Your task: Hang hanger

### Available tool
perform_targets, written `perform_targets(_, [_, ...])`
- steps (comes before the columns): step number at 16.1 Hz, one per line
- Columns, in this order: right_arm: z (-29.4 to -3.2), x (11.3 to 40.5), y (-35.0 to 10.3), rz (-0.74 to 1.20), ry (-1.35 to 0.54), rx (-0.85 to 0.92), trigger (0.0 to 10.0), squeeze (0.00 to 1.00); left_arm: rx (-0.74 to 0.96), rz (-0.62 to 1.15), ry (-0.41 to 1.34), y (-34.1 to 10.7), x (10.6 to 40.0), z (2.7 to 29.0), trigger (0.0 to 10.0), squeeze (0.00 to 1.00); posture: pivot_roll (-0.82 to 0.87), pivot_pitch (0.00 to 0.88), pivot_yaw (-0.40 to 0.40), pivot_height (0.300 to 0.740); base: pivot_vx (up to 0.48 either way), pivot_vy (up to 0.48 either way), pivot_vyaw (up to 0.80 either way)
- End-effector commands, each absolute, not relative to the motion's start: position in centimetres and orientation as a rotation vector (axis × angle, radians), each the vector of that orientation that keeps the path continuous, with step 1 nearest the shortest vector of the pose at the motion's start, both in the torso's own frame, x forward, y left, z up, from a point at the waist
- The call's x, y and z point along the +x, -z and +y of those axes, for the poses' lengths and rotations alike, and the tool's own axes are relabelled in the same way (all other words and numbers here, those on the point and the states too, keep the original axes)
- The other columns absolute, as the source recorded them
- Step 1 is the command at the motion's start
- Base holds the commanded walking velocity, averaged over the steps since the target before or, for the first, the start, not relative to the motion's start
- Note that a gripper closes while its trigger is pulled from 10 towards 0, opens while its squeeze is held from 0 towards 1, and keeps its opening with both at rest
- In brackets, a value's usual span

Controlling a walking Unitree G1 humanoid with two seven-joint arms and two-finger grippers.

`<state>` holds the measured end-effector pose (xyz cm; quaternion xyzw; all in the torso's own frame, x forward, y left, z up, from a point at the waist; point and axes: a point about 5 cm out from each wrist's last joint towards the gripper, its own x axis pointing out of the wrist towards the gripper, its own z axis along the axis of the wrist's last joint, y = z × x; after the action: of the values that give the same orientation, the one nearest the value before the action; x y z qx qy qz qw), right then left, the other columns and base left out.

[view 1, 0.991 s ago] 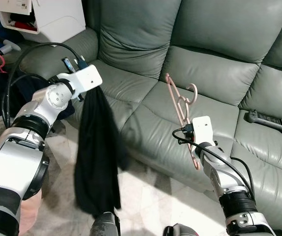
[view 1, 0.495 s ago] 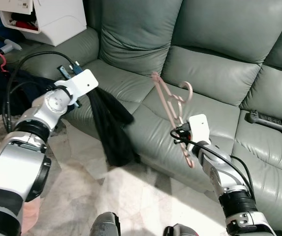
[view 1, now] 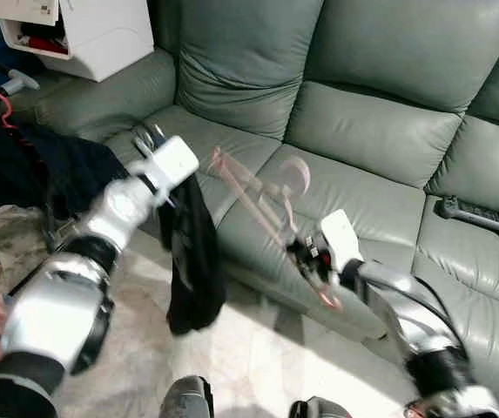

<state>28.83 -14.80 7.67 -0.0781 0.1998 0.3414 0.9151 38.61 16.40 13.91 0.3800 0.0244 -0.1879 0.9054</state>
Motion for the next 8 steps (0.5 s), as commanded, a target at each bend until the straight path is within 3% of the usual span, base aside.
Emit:
perform_targets(1, [-14.6,28.5,-8.3,0.395,-0.761,-0.201,10.0,0.0,0.747,-0.004,0.348,-14.9,38.8,16.4,10.0,0.0,-0.03,0.049,0.06,0.74,0.0,0.0,0.0])
perform_targets(5, [-15.9,27.7,-9.1,0.405,-0.83,-0.19,10.0,0.0,0.782,-0.043,0.31,-14.9,38.7,16.6,10.0,0.0,-0.04,0.051,0.059,0.74,0.0,0.0,0.0])
perform_targets(8, [-15.3,26.7,-9.6,0.434,-0.968,-0.174,10.0,0.0,0.804,-0.092,0.295,-15.7,38.8,17.0,10.0,0.0,-0.04,0.05,0.057,0.74,0.0,0.0,0.0])
